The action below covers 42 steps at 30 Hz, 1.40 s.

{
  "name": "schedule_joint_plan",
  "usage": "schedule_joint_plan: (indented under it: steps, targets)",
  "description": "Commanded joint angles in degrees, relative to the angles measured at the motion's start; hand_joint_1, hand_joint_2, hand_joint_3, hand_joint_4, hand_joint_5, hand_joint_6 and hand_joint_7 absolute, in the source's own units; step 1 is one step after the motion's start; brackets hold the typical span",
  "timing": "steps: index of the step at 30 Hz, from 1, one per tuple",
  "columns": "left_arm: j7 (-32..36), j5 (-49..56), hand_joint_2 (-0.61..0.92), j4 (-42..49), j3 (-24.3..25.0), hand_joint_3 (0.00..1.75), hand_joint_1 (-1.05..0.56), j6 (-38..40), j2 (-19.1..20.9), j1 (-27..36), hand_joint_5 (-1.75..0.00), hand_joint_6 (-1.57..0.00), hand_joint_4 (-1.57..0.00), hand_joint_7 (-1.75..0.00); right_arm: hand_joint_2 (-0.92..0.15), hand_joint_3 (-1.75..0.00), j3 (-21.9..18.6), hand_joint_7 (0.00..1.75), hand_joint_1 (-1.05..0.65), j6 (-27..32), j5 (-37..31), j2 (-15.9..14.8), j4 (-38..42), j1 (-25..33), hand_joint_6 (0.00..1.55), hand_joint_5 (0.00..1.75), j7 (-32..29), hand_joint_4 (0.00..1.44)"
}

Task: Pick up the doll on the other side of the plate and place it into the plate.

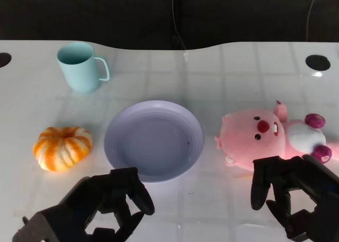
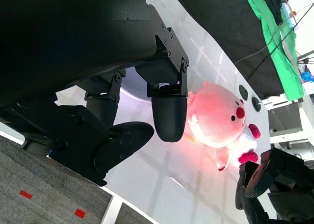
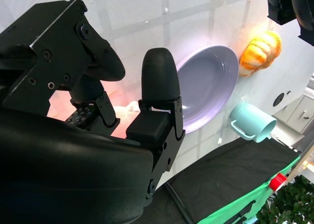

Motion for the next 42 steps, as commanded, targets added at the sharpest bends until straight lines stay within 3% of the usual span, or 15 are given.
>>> schedule_joint_plan:
  steps: [1, 25, 32, 37, 42]
  targets:
    - [-0.1, -0.2, 0.54, 0.0, 0.2, 1.07, -0.15, 0.1, 0.6, -0.3, -1.75, -0.66, -0.62, -1.39, -0.32, -1.45, -0.1, 1.51, 0.09, 0.1, -0.5, -1.1, 0.5, -0.4, 0.81, 1.75, 0.0, 0.88]
    - [-0.1, -0.3, 0.55, 0.4, 0.3, 1.05, -0.14, -0.4, 0.6, -0.3, -1.74, -0.65, -0.61, -1.39, -0.31, -1.44, -0.4, 1.49, 0.09, 0.8, -0.6, -0.7, 0.4, -0.6, 0.80, 1.75, 0.1, 0.87]
    - [-0.3, -0.3, 0.55, 0.7, 0.3, 1.06, -0.14, -0.4, 0.8, -0.3, -1.75, -0.65, -0.61, -1.39, -0.43, -1.22, -1.6, 1.23, 0.12, 2.5, 0.0, 0.1, -0.7, -0.9, 0.76, 1.48, -1.1, 0.77]
    - [-0.3, -0.3, 0.55, 1.1, 0.3, 1.04, -0.15, -0.8, 0.8, -0.5, -1.75, -0.65, -0.62, -1.40, -0.48, -0.95, -3.0, 0.83, 0.08, 1.2, -0.6, 0.6, -1.4, -1.2, 0.68, 1.18, -3.8, 0.72]
    - [-0.3, -0.2, 0.55, 1.0, 0.2, 1.04, -0.16, -0.6, 0.8, -0.5, -1.75, -0.65, -0.62, -1.40, -0.55, -0.73, -5.0, 0.53, -0.06, 0.1, -0.4, 0.8, -2.3, -2.1, 0.53, 1.06, -6.3, 0.58]
